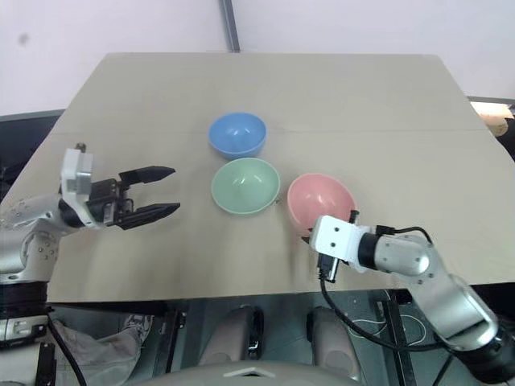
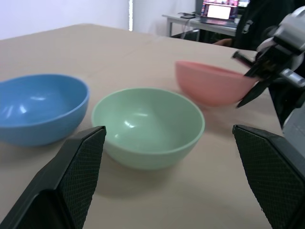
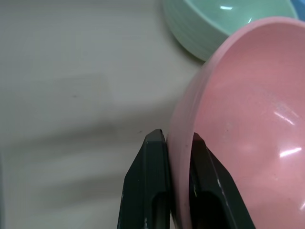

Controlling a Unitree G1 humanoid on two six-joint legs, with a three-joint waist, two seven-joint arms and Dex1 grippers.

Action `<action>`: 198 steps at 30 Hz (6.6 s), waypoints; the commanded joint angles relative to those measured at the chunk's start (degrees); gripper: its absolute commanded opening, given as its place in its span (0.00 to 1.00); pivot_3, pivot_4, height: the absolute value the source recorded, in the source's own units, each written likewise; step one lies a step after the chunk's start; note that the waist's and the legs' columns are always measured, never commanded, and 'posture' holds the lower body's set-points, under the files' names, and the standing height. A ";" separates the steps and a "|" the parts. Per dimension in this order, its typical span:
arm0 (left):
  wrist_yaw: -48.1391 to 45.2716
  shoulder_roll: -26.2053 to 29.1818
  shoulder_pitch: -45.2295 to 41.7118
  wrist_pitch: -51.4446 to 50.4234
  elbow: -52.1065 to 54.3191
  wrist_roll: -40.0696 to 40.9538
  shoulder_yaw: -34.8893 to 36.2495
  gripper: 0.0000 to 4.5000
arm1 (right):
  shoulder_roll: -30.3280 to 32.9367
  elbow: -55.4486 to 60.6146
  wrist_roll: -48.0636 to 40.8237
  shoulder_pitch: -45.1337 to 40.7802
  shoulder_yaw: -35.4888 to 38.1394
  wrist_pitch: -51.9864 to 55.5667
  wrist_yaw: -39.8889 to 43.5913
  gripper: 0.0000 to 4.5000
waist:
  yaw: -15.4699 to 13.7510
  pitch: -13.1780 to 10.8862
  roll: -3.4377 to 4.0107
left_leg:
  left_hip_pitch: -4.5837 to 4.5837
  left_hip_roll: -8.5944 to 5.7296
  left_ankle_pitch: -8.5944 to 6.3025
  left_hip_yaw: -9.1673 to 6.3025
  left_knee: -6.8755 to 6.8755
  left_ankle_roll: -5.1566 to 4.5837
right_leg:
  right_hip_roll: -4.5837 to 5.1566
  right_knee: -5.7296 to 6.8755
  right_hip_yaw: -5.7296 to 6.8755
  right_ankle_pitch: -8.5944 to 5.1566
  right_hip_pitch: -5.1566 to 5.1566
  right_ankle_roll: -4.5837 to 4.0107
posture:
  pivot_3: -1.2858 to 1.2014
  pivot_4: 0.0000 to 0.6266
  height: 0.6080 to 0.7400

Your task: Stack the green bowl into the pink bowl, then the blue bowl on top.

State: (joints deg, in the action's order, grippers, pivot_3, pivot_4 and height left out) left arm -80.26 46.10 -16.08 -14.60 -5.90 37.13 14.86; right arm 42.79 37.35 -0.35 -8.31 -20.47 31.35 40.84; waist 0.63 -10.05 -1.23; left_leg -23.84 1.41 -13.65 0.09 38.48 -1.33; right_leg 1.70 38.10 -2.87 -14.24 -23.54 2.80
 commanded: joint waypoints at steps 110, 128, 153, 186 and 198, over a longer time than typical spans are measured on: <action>30.75 -9.11 -56.34 45.18 -48.25 -65.84 -40.32 0.79 | 7.12 15.26 -39.00 2.46 27.70 6.63 -24.95 0.98 | -1.38 -0.03 -0.13 | -0.91 -0.14 -0.02 -0.28 0.76 -0.10 | -0.23 -0.03 0.39 0.40 -0.19 0.45 | 0.52 0.24 1.00; 29.11 -18.03 -61.09 55.93 -59.83 -71.42 -46.81 0.01 | 5.45 20.25 -38.52 4.90 32.37 11.59 -25.10 1.00 | -0.19 -0.01 -0.15 | -0.93 -0.18 -0.02 -0.31 0.77 -0.11 | -0.22 -0.01 0.39 0.41 -0.18 0.49 | 0.52 0.24 1.00; -12.24 -7.52 -52.88 44.19 -13.01 -16.63 -51.06 0.01 | 5.60 22.65 -38.84 21.67 45.82 6.72 -24.78 1.00 | -0.10 0.08 0.04 | -0.57 -0.19 0.17 -0.11 0.97 -0.37 | -0.17 0.25 0.16 0.37 0.07 0.47 | 0.52 0.24 1.00; 2.00 -9.66 -42.25 22.04 -13.59 -27.27 -29.51 0.78 | 5.40 20.80 -40.71 13.79 41.33 12.06 -21.46 1.00 | 0.17 0.13 0.13 | -0.80 -0.18 0.16 -0.25 0.87 -0.38 | -0.26 -0.01 0.13 0.52 -0.07 0.71 | 0.52 0.24 1.00; 7.99 -0.17 -4.18 -4.96 12.02 -8.17 -10.20 0.78 | 7.05 9.53 -40.85 25.16 54.33 5.55 -1.07 1.00 | -0.51 0.12 0.07 | -0.71 -0.14 0.16 -0.44 0.78 -0.39 | 0.07 -0.06 0.16 0.52 0.01 0.69 | 0.52 0.24 1.00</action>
State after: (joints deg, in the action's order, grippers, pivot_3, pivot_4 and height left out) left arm -72.01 44.67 -22.42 -17.18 1.06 25.19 0.63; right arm 49.19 48.83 -41.91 14.35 28.08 39.20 34.66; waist 0.12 -9.92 -1.16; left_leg -24.49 1.27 -13.49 -0.36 39.20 -1.72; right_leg 1.81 37.99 -2.69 -13.72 -23.45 3.48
